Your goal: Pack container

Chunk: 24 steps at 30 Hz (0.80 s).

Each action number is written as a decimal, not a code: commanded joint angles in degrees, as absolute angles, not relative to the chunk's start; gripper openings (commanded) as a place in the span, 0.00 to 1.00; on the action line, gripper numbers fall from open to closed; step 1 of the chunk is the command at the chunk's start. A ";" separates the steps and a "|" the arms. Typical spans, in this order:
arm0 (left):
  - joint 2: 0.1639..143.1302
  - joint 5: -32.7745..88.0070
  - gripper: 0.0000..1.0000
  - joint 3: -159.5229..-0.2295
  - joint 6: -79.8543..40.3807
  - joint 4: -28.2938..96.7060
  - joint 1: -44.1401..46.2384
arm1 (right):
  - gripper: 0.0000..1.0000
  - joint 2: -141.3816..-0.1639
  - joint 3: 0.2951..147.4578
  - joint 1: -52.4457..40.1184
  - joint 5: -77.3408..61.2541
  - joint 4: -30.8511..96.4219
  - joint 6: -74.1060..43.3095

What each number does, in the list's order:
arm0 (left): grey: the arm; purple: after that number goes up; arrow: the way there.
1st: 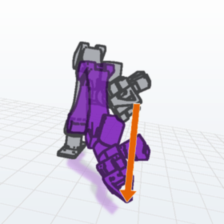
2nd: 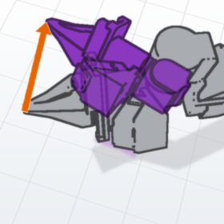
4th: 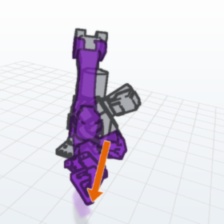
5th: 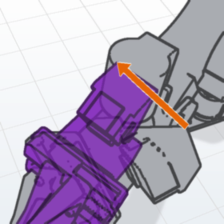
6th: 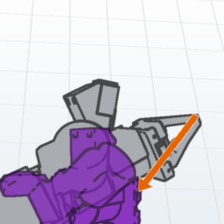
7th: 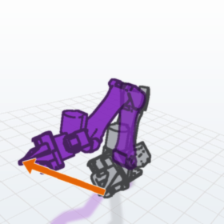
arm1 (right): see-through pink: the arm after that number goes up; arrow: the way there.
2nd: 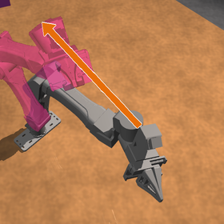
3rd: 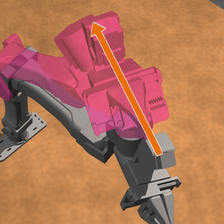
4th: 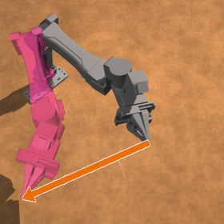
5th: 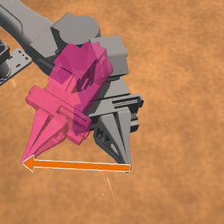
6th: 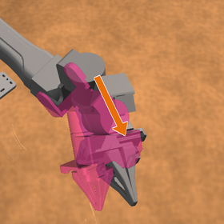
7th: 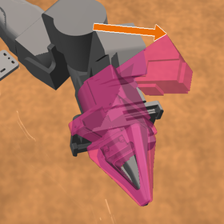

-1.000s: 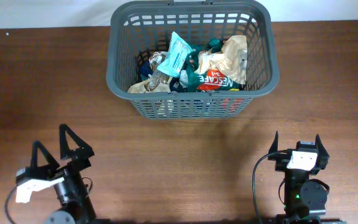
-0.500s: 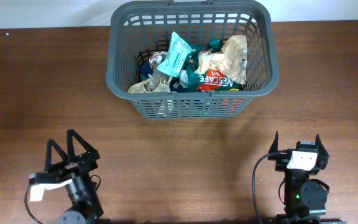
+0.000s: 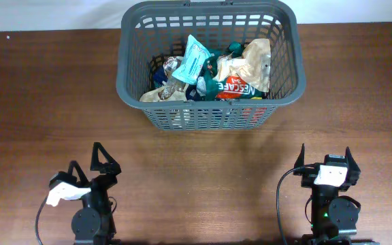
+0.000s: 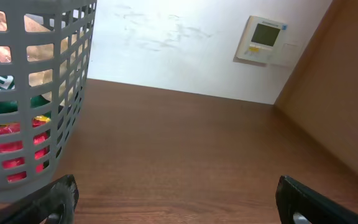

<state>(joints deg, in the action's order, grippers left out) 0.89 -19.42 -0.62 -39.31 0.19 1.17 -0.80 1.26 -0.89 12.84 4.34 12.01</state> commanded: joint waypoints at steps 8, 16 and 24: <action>0.30 -18.83 0.99 -0.51 -39.66 3.11 1.34 | 0.99 -0.69 0.91 -0.78 13.58 4.56 11.77; 0.30 -18.83 0.99 -0.51 -39.64 3.11 1.34 | 0.99 -0.69 0.91 -0.78 13.58 4.54 11.77; 0.30 -18.83 0.99 -0.51 -39.66 3.11 1.34 | 0.99 -0.69 0.91 -0.78 13.58 4.56 11.77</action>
<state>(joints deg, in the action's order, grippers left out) 0.89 -19.27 -0.62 -39.31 2.81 1.17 -0.80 1.26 -0.89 12.84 4.34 12.01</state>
